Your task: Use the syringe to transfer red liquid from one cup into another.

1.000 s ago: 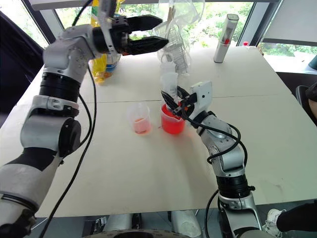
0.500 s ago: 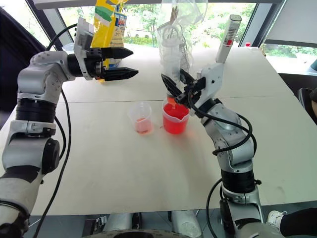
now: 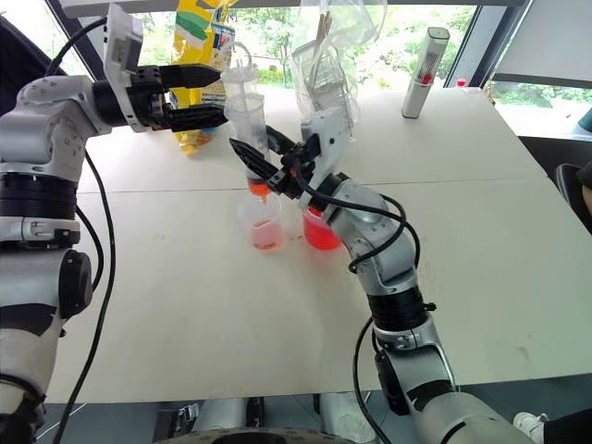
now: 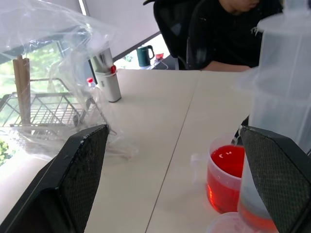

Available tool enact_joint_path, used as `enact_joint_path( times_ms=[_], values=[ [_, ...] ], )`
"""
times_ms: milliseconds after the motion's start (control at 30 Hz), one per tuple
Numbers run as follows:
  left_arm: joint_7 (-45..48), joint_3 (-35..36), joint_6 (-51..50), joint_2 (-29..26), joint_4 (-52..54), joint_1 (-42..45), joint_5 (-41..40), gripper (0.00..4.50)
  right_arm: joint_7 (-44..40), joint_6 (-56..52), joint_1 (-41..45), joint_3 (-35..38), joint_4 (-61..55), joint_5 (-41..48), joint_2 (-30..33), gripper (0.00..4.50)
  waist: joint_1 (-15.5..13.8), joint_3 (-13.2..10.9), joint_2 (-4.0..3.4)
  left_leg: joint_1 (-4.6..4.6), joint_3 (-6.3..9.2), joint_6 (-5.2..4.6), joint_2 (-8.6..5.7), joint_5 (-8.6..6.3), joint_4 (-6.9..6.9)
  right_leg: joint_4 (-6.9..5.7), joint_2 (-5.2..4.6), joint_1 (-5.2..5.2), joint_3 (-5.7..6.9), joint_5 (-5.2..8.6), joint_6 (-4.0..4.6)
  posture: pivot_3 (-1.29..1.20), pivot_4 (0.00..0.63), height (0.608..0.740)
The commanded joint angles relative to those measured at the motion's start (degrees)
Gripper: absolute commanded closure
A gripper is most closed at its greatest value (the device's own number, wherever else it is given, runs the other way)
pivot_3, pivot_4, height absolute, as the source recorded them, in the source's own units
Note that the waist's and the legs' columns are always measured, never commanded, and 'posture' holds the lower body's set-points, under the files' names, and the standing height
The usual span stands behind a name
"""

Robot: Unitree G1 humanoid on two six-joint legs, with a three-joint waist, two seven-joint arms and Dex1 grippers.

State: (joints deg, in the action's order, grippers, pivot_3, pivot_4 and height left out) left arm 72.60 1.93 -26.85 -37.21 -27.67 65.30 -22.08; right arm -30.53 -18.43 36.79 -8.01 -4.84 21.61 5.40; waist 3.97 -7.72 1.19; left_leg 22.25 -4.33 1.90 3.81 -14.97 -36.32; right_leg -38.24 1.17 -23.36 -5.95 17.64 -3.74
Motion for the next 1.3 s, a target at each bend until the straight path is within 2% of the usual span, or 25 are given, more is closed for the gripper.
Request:
enact_joint_path(
  times_ms=[33,267,467,900,1000,1167,1233,1300],
  values=[
    [1.26,2.15,-3.11,-1.70,5.31,0.32,-3.16,0.10,-0.90,4.75,0.41,-0.13,2.58,-1.47,-1.24,3.11,0.01,0.00,0.00,0.00,0.00,0.00,0.00,0.00,0.01,0.00,0.00,-0.01,0.00,0.00,0.00,0.00,0.150,0.739],
    [2.95,4.48,-8.80,-3.52,6.87,1.22,-7.58,0.10,-1.44,7.03,-1.18,-0.15,4.94,-2.79,-1.52,3.11,0.02,0.00,0.00,0.00,0.03,0.05,0.02,0.03,0.01,-0.04,-0.01,-0.01,0.03,0.00,0.00,0.00,0.150,0.739],
    [5.14,4.63,-9.67,-3.74,7.00,2.13,-9.41,0.10,-1.72,7.54,-2.24,-0.42,5.68,-3.65,-1.71,3.11,0.06,0.00,0.00,-0.02,0.04,0.05,0.02,0.03,0.02,-0.06,0.01,-0.02,0.04,0.00,0.00,0.00,0.150,0.739],
    [0.96,-0.68,-4.25,3.27,4.15,2.34,-3.70,0.10,-1.92,7.77,-2.23,-0.66,6.42,-4.79,-1.98,3.11,0.09,0.00,0.01,-0.02,0.02,0.06,0.01,0.04,0.01,-0.06,0.00,-0.01,0.01,0.00,0.00,0.00,0.150,0.739],
    [0.39,-1.22,-3.54,4.32,3.02,2.30,-2.75,0.90,-1.79,7.57,-2.28,-0.70,6.17,-4.95,-2.06,3.11,0.12,0.00,0.00,-0.03,0.02,0.06,0.02,0.04,0.03,-0.07,0.03,-0.04,-0.02,0.00,0.00,0.00,0.150,0.739],
    [0.48,-0.85,-3.73,4.66,2.75,2.33,-2.75,3.62,-1.70,7.29,-2.53,-0.86,5.78,-5.22,-2.16,3.11,0.02,0.00,0.00,-0.03,0.02,0.07,0.02,0.04,0.04,-0.07,0.03,-0.04,-0.02,0.00,0.00,0.00,0.150,0.739],
    [0.76,-0.85,-3.92,4.55,2.95,2.21,-2.79,4.47,-1.63,7.20,-2.59,-0.94,5.65,-5.24,-2.17,3.11,-0.01,0.00,0.00,-0.03,0.01,0.07,0.01,0.04,0.03,-0.07,0.01,-0.04,-0.02,0.00,0.00,0.00,0.150,0.739],
    [1.49,-1.15,-4.37,4.17,3.76,1.75,-3.06,4.47,-1.60,7.17,-2.62,-0.95,5.51,-5.31,-2.24,3.11,0.01,0.00,0.00,-0.02,0.01,0.07,0.01,0.04,0.03,-0.06,0.00,-0.03,-0.02,0.00,0.00,0.00,0.150,0.739]
  ],
)
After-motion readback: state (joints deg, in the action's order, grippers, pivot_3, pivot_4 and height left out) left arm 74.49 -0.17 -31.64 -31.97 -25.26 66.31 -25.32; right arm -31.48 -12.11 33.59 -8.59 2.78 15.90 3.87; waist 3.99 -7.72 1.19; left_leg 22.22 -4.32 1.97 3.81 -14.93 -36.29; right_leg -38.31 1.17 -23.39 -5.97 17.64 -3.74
